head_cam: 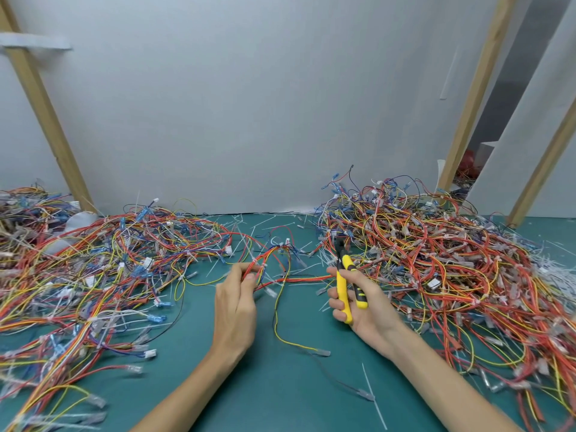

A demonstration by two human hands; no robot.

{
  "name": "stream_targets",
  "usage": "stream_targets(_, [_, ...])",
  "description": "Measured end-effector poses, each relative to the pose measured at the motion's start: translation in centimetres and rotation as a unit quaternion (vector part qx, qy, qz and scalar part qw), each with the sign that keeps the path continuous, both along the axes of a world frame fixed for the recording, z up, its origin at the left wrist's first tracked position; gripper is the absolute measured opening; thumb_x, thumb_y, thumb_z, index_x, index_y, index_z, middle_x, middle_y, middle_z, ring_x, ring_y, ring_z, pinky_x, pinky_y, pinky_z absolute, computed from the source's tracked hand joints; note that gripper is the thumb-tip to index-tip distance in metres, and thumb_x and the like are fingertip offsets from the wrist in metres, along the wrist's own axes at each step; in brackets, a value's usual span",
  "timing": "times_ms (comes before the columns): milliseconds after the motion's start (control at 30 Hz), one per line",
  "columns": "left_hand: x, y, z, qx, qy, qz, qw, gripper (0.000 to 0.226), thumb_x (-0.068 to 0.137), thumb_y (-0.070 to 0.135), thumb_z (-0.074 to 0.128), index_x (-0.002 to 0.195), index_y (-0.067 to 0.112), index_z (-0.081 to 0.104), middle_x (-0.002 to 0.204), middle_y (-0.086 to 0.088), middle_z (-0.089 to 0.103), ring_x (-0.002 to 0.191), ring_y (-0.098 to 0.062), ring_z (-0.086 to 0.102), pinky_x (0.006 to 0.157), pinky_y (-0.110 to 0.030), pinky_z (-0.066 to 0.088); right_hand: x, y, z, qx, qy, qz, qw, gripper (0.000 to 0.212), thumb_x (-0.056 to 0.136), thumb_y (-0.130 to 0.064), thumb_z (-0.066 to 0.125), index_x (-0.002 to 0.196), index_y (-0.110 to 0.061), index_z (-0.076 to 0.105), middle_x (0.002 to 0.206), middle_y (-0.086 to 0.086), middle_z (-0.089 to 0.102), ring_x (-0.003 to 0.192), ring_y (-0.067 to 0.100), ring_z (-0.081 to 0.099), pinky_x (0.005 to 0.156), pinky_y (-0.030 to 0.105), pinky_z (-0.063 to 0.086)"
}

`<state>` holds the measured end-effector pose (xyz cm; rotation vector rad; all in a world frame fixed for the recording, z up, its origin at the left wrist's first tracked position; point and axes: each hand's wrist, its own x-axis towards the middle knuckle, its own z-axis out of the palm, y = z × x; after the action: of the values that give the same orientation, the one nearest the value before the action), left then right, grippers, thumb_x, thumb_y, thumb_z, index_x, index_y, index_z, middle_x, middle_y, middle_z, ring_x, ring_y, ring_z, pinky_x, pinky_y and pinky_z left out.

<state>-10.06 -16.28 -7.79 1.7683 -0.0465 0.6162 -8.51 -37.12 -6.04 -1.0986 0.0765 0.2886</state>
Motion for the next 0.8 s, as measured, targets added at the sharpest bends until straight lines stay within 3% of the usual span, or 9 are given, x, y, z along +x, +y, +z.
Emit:
stream_targets(133, [0.0, 0.0, 0.3, -0.001, -0.003, -0.042, 0.999, 0.016, 0.098, 0.018, 0.051, 0.098, 0.024, 0.067, 0.084, 0.01, 0.068, 0.073, -0.005, 0.057, 0.063, -0.011, 0.043, 0.2, 0.6, -0.5, -0.052, -0.017, -0.022, 0.998, 0.061, 0.068, -0.029, 0.075, 0.118, -0.001, 0.053, 0.066, 0.003, 0.052, 0.046, 0.009, 0.038, 0.037, 0.018, 0.028])
stream_targets(233, [0.2, -0.1, 0.1, 0.07, -0.004, -0.033, 0.997, 0.016, 0.095, 0.014, 0.059, 0.102, 0.025, 0.069, 0.083, 0.018, 0.069, 0.083, -0.005, 0.062, 0.078, -0.022, 0.048, 0.2, 0.4, -0.8, -0.052, -0.029, -0.026, 0.998, 0.059, 0.069, -0.026, 0.077, 0.117, 0.002, 0.057, 0.067, 0.002, 0.051, 0.045, 0.008, 0.036, 0.036, 0.017, 0.027])
stream_targets(300, [0.4, -0.1, -0.1, 0.122, 0.005, -0.01, 0.993, 0.012, 0.093, 0.022, 0.062, 0.101, 0.027, 0.069, 0.082, 0.019, 0.069, 0.092, -0.01, 0.058, 0.091, -0.032, 0.042, 0.2, 0.2, -0.9, -0.036, -0.042, -0.014, 0.998, 0.053, 0.071, -0.022, 0.079, 0.115, -0.001, 0.059, 0.069, 0.002, 0.05, 0.043, 0.008, 0.034, 0.036, 0.018, 0.025])
stream_targets(367, [0.3, -0.2, -0.3, 0.146, -0.006, 0.007, 0.989, 0.004, 0.091, 0.03, 0.064, 0.092, 0.028, 0.067, 0.077, 0.021, 0.068, 0.094, 0.001, 0.053, 0.096, -0.031, 0.033, 0.0, 0.1, -0.9, -0.015, -0.055, -0.008, 0.998, 0.045, 0.071, -0.022, 0.074, 0.111, -0.006, 0.061, 0.07, 0.003, 0.048, 0.043, 0.008, 0.031, 0.035, 0.017, 0.023])
stream_targets(433, [0.3, -0.3, -0.4, 0.158, -0.015, 0.009, 0.987, 0.008, 0.089, 0.033, 0.067, 0.085, 0.027, 0.064, 0.069, 0.017, 0.066, 0.088, 0.009, 0.051, 0.094, -0.027, 0.03, 0.0, 0.1, -0.9, 0.006, -0.064, -0.018, 0.998, 0.042, 0.072, -0.019, 0.073, 0.112, -0.009, 0.062, 0.07, 0.003, 0.047, 0.042, 0.008, 0.029, 0.035, 0.017, 0.021])
stream_targets(567, [0.6, -0.3, -0.6, 0.164, 0.001, -0.017, 0.986, 0.017, 0.084, 0.03, 0.072, 0.077, 0.023, 0.06, 0.047, 0.01, 0.047, 0.054, -0.008, 0.045, 0.072, -0.03, 0.036, -0.1, 0.3, -0.8, 0.033, -0.064, -0.041, 0.997, 0.042, 0.078, -0.027, 0.064, 0.118, -0.012, 0.062, 0.067, 0.003, 0.046, 0.045, 0.009, 0.029, 0.037, 0.018, 0.021])
stream_targets(700, [0.8, -0.1, -0.8, 0.16, 0.013, -0.033, 0.986, 0.019, 0.083, 0.029, 0.074, 0.074, 0.021, 0.058, 0.045, 0.011, 0.04, 0.048, -0.01, 0.037, 0.056, -0.016, 0.03, -0.2, 0.5, -0.6, 0.042, -0.068, -0.048, 0.996, 0.042, 0.078, -0.032, 0.063, 0.116, -0.015, 0.059, 0.065, 0.003, 0.04, 0.047, 0.012, 0.029, 0.04, 0.022, 0.02])
stream_targets(800, [0.8, -0.1, -0.8, 0.17, 0.016, -0.047, 0.984, 0.018, 0.084, 0.03, 0.072, 0.076, 0.022, 0.059, 0.046, 0.009, 0.042, 0.048, -0.01, 0.038, 0.054, -0.015, 0.032, -0.3, 0.4, -0.5, 0.057, -0.051, -0.043, 0.996, 0.038, 0.078, -0.035, 0.061, 0.109, -0.014, 0.059, 0.066, 0.004, 0.037, 0.05, 0.014, 0.027, 0.042, 0.023, 0.019])
